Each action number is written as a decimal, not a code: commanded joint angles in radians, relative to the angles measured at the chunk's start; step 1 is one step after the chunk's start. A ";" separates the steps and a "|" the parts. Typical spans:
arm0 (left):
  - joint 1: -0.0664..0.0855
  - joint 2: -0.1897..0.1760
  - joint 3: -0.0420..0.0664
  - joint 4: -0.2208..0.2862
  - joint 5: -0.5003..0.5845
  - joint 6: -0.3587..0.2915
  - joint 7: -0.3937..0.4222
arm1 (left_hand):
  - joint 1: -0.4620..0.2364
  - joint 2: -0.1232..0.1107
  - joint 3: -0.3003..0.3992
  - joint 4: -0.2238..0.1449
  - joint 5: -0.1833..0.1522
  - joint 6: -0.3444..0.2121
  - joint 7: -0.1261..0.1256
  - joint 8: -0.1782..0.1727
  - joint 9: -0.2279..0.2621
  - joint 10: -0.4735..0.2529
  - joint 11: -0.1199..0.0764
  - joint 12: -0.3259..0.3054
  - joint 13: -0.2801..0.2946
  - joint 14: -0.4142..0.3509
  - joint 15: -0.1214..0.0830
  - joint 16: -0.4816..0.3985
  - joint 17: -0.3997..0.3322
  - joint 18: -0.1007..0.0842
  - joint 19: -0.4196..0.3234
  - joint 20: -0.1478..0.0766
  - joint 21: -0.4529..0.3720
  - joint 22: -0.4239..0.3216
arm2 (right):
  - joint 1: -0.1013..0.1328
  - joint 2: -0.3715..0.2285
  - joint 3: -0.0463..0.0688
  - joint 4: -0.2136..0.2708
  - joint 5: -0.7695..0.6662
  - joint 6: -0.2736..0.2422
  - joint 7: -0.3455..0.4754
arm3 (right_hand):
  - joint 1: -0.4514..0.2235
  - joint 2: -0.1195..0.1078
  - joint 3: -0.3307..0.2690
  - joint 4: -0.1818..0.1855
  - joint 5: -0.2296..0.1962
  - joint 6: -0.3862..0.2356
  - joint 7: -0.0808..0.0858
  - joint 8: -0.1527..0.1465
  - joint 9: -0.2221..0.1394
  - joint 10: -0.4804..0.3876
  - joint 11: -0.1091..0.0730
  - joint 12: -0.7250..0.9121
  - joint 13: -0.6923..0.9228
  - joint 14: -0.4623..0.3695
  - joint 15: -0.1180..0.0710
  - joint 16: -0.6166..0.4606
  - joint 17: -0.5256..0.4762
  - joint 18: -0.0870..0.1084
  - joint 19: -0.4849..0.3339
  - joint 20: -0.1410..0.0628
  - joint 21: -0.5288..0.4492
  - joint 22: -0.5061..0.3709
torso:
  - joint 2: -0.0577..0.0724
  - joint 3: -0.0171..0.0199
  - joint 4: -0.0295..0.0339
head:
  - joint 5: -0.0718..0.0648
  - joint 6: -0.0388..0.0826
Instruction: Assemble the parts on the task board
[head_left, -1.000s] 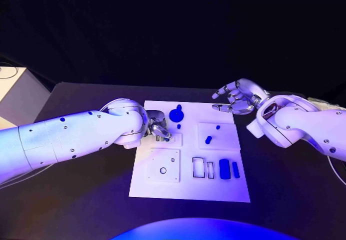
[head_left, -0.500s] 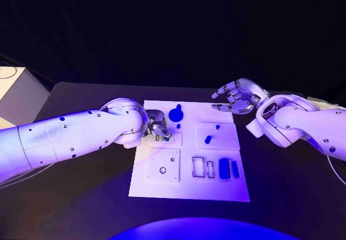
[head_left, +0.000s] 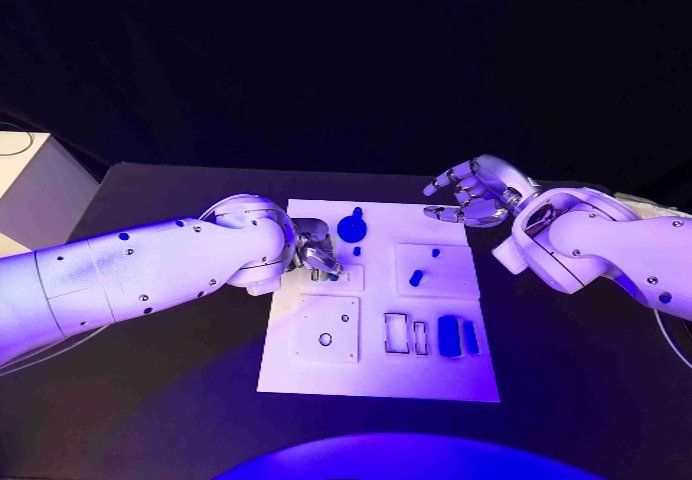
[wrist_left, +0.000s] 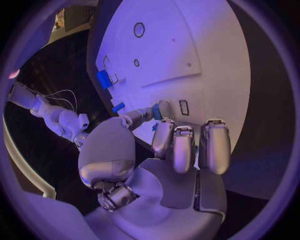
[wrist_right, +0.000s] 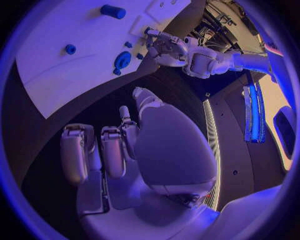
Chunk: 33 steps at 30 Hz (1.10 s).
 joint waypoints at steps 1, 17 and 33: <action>-0.005 0.004 -0.003 0.004 -0.008 0.012 0.003 | 0.052 0.042 0.109 -0.102 0.005 0.056 -0.057 -0.003 -0.002 0.000 -0.005 -0.006 0.000 0.104 -0.004 0.003 0.263 -0.007 0.008 0.000 0.007 0.059 | -0.001 0.000 0.000 0.002 -0.009 0.014 0.006 | -0.008 -0.001 0.007 0.000 0.006 -0.006 -0.001 -0.002 -0.001 -0.004 -0.001 -0.001 0.089 0.082 0.007 -0.005 0.189 0.013 0.055 0.004 -0.005 0.192 | 0.000 0.0000 0.0002 | 0.001 0.000; -0.005 -0.005 -0.003 0.014 -0.045 0.000 0.000 | 0.050 0.037 0.132 -0.111 0.033 0.067 -0.058 -0.001 -0.004 0.009 -0.006 0.000 0.012 0.104 -0.003 0.003 0.263 -0.013 0.023 0.001 0.018 0.084 | -0.001 0.000 0.000 0.000 -0.009 0.016 0.006 | -0.008 -0.001 0.007 0.000 0.006 -0.006 -0.001 -0.002 -0.001 -0.004 -0.001 -0.001 0.089 0.082 0.007 -0.005 0.189 0.013 0.055 0.004 -0.005 0.192 | -0.001 0.0000 0.0009 | 0.002 -0.002; -0.004 -0.015 -0.002 0.024 -0.047 0.011 -0.001 | 0.042 0.035 0.146 -0.114 0.061 0.076 -0.060 -0.001 -0.006 0.017 -0.008 0.006 0.024 0.104 -0.005 0.003 0.263 -0.015 0.029 0.000 0.022 0.093 | -0.002 0.001 0.000 -0.001 -0.010 0.019 0.006 | -0.008 -0.001 0.007 0.000 0.006 -0.006 -0.001 -0.002 -0.001 -0.004 -0.001 -0.001 0.089 0.082 0.007 -0.005 0.189 0.013 0.055 0.004 -0.005 0.192 | 0.000 0.0000 0.0000 | 0.001 -0.005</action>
